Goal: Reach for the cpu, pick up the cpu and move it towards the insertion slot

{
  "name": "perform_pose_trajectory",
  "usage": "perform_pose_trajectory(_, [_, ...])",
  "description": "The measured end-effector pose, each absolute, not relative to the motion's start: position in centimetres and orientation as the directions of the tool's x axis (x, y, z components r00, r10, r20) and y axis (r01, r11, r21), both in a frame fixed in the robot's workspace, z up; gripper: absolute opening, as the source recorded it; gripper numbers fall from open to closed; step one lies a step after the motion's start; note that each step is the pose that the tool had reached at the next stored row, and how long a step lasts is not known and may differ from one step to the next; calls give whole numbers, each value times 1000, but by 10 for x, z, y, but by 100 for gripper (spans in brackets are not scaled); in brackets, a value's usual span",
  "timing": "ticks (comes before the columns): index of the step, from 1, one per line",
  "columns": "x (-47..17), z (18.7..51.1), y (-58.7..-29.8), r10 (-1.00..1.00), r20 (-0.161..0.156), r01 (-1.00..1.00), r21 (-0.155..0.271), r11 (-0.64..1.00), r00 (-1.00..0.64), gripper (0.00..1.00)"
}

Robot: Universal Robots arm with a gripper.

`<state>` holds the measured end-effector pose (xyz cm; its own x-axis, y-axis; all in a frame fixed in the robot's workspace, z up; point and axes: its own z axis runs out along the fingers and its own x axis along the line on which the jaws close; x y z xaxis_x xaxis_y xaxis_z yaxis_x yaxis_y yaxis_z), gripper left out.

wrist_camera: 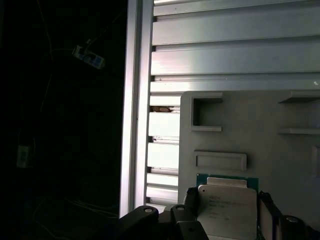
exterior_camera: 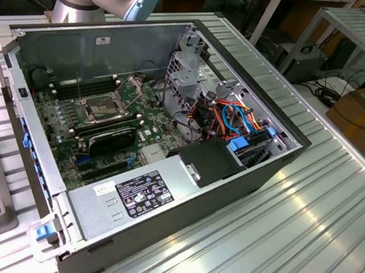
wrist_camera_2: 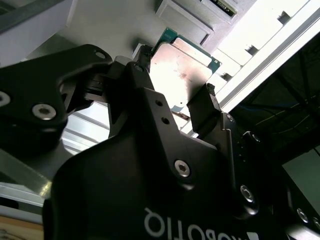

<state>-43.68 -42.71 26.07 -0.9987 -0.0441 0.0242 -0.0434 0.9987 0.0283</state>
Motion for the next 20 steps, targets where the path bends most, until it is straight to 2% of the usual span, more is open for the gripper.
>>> perform_pose_trajectory(20, [-437,273,-427,-44,24,-43,28,999,-999,55])
